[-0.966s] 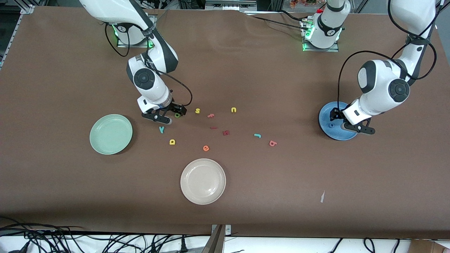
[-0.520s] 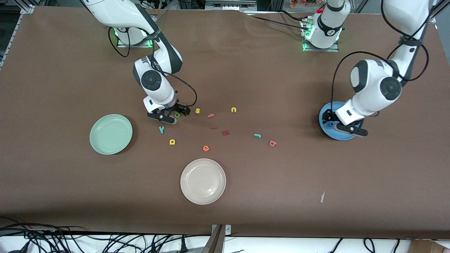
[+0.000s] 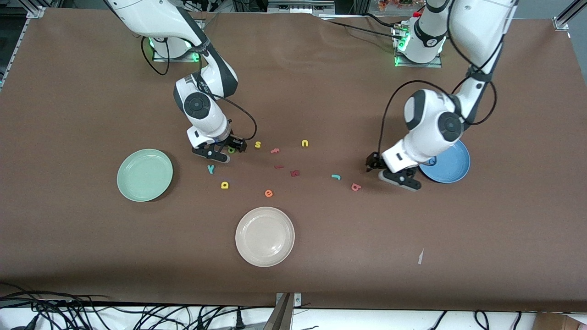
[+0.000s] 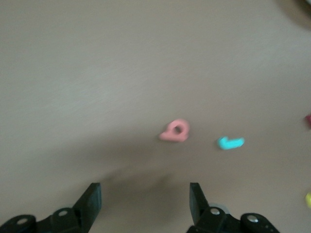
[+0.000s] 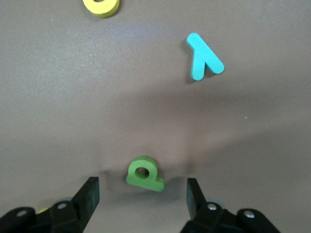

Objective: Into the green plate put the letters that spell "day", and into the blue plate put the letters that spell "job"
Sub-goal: 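Grasp the green p with the right gripper while the left gripper grasps the b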

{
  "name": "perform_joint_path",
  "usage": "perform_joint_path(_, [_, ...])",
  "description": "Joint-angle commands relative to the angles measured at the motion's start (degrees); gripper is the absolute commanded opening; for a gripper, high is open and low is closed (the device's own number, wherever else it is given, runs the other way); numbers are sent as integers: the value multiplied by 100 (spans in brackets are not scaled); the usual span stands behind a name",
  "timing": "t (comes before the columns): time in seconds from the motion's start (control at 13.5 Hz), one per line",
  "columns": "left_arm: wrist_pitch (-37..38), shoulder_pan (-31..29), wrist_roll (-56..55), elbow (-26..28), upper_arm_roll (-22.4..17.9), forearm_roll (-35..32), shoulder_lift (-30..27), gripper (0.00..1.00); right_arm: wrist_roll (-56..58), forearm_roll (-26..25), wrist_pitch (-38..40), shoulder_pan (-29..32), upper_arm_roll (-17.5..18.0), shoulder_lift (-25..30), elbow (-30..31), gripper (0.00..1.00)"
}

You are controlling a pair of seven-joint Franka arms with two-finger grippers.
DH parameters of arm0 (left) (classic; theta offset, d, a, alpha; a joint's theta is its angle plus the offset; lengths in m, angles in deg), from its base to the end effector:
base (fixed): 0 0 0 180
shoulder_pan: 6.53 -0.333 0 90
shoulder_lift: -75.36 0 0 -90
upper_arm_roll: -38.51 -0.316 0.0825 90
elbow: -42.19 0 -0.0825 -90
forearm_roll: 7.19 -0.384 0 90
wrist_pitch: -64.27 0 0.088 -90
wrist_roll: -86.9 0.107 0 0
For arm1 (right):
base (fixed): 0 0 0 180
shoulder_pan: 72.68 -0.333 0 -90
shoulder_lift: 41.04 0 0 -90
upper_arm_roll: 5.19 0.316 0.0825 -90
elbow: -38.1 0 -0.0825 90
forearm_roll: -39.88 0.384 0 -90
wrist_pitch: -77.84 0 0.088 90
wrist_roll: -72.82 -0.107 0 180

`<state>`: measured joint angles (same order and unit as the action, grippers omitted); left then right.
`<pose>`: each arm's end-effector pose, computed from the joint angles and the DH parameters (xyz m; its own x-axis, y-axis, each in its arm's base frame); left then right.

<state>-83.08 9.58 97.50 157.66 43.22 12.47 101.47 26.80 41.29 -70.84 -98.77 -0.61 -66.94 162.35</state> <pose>0.5765 -0.2117 0.2333 0.9648 -0.2413 0.1047 -0.2595 -0.9385 0.2279 0.4818 0.2861 0.1808 0.9552 -0.2916 -0.0514 -0.2927 -0.9561 -0.0146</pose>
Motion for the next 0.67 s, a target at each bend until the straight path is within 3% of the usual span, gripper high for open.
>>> perform_joint_path(0.0, [-398, 417, -320, -489, -68, 152, 604, 82, -38, 26, -73, 15, -10, -99, -93, 73])
perform_joint_path(0.22, [-462, 734, -541, -692, -181, 134, 851, 82, -3, 26, -151, 24, -18, -134, -93, 71])
perform_joint_path(0.59, [-549, 735, -471, -771, -331, 108, 956, 82, 6, 26, -240, 24, -27, -187, -93, 65])
